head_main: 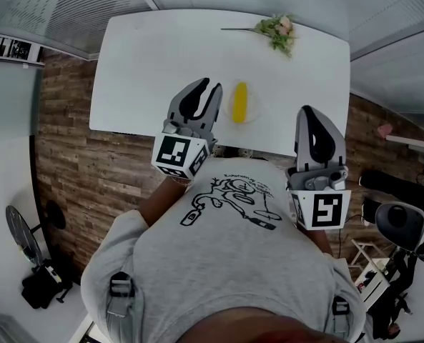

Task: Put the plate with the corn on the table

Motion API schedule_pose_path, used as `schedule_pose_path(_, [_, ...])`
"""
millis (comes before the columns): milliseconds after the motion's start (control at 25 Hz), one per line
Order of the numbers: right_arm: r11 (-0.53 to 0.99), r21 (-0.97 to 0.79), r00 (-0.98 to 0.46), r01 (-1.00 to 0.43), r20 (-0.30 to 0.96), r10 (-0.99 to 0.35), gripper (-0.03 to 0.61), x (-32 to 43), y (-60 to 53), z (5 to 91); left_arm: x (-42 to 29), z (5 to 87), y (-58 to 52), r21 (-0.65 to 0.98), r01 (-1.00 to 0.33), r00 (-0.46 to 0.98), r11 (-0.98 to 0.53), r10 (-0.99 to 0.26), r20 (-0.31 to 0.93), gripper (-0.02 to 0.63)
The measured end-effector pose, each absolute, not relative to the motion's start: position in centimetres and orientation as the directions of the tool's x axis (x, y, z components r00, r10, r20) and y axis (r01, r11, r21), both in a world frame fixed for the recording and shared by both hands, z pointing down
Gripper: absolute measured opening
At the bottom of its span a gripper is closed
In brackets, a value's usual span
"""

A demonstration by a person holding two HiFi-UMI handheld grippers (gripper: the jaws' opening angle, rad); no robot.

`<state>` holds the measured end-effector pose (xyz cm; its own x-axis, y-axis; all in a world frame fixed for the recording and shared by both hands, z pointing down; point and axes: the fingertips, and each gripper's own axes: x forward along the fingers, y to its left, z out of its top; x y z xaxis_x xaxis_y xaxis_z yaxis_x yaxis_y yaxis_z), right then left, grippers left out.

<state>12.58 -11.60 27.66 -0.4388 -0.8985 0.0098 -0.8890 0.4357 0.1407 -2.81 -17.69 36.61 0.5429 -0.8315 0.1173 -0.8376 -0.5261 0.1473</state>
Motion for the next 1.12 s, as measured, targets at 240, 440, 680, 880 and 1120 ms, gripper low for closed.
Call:
schedule_pose_path(240, [0.439,0.14,-0.442,-0.887,0.012,-0.897,0.006,12.7,-11.9,27.9,-2.7,32.5,-16.7,0.112,-0.832,0.55,-0.543,-0.834,0.039,0.109])
schedule_pose_path(440, [0.447,0.145,-0.451,-0.883,0.008,-0.893,0.006,12.5,-11.9,27.8,-3.4,30.5,-16.5,0.081,-0.842,0.535,-0.533,-0.845,-0.001,0.11])
schedule_pose_path(680, [0.455,0.142,-0.457,-0.879,0.013,-0.889,0.006,12.4,-11.9,27.7,-3.6,28.4,-15.8,0.063,-0.842,0.535,-0.535,-0.845,-0.027,0.11])
schedule_pose_path(880, [0.458,0.141,-0.46,-0.878,0.022,-0.888,0.006,12.4,-12.2,27.9,-3.8,27.4,-15.6,0.055,-0.844,0.533,-0.534,-0.845,-0.036,0.109])
schedule_pose_path(1120, [0.458,0.134,-0.457,-0.879,0.038,-0.889,0.005,12.6,-12.5,28.1,-4.0,26.5,-15.6,0.028,-0.853,0.52,-0.522,-0.853,-0.05,0.109])
